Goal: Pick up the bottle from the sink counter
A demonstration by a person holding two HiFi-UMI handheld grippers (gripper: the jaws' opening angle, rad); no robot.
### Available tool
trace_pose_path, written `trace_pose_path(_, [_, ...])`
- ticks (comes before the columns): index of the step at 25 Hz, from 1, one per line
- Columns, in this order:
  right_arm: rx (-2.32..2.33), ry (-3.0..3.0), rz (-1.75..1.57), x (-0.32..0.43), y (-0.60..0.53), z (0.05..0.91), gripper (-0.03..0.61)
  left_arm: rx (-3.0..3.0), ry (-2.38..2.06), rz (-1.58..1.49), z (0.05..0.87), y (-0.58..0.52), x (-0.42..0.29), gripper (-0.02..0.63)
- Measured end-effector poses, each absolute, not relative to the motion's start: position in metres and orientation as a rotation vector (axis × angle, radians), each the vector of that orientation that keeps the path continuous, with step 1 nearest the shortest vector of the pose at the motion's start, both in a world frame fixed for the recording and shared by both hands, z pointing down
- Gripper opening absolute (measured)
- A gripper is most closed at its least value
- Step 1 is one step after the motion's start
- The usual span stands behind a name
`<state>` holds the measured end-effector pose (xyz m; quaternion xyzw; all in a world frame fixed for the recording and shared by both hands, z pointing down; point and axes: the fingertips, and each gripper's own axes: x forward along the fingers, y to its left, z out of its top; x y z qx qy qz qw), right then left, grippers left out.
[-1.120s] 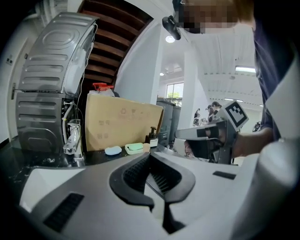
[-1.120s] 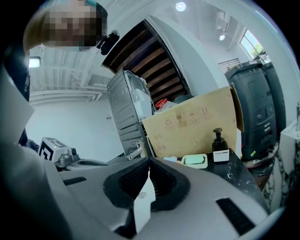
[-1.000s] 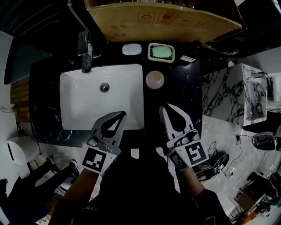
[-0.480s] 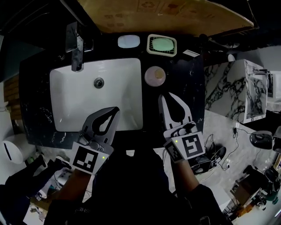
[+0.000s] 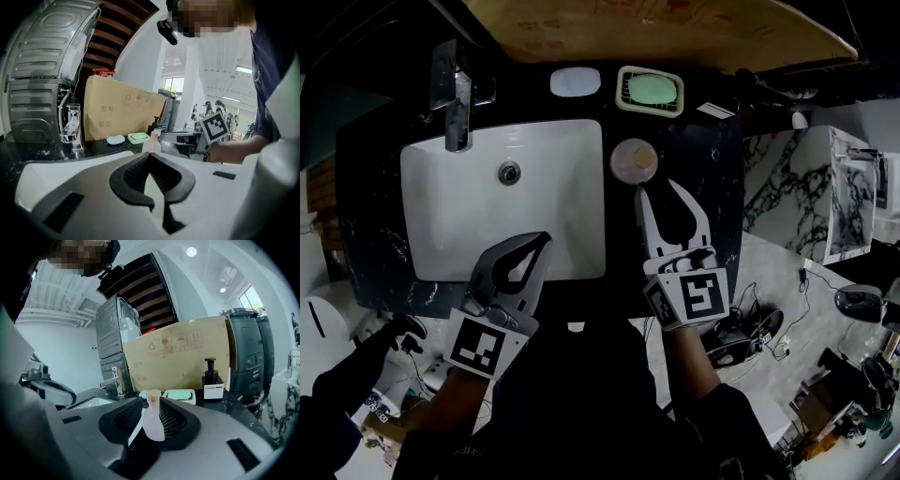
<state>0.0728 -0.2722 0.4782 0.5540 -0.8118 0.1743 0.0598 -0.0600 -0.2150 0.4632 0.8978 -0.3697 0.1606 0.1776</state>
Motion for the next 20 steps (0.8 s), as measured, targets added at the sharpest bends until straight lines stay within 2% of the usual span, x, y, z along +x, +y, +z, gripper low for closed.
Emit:
trace_pose_path(11, [1.675,-2.432,0.507,0.072,-0.287,0.503,0.202,2.507,-1.052,0.499,0.471,-0.21,-0.068,0.008])
trace_pose_path(20, [1.687,-2.414,0.462,0.068,-0.3,0.511,0.208,2.496,-1.058,0.518,0.472,-0.21,-0.07,0.008])
